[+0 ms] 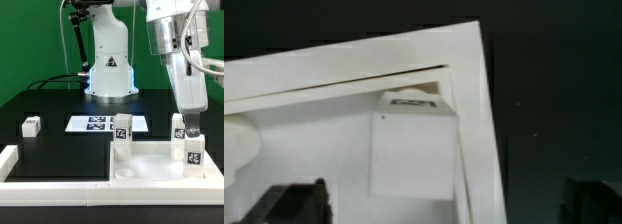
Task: Assemble square table
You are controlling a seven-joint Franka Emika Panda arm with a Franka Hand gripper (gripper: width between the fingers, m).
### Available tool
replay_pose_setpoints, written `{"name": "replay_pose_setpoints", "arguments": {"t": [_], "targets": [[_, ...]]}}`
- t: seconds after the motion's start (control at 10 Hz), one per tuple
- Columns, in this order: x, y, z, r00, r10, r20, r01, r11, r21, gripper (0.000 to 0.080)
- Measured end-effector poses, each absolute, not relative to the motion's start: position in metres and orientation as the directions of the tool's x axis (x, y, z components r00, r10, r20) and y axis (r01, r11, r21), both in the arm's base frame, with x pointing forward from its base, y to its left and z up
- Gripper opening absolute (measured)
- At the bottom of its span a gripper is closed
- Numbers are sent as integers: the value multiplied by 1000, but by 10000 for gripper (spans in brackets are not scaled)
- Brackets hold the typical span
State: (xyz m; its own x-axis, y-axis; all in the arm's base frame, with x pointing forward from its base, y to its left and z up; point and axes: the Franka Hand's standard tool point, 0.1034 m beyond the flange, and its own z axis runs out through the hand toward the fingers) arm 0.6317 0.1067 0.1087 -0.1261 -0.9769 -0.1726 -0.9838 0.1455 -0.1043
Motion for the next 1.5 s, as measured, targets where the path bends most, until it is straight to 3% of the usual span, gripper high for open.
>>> {"name": "replay_pose_setpoints", "arguments": {"t": [0.4, 0.6, 0.7, 0.8, 1.0, 1.5], "targets": [[631, 107, 107, -126, -977, -171, -984, 144, -102, 649], [623, 88, 108, -3, -990, -142, -990, 23, -139, 649], [614, 77, 109, 14, -991, -135, -991, 5, -135, 649], [606, 60, 116, 66, -990, -124, -988, -48, -145, 649], [609, 22, 131, 305, -951, -57, -936, -288, -201, 649], [608, 17, 126, 595, -803, 26, -783, -587, -206, 649]]}}
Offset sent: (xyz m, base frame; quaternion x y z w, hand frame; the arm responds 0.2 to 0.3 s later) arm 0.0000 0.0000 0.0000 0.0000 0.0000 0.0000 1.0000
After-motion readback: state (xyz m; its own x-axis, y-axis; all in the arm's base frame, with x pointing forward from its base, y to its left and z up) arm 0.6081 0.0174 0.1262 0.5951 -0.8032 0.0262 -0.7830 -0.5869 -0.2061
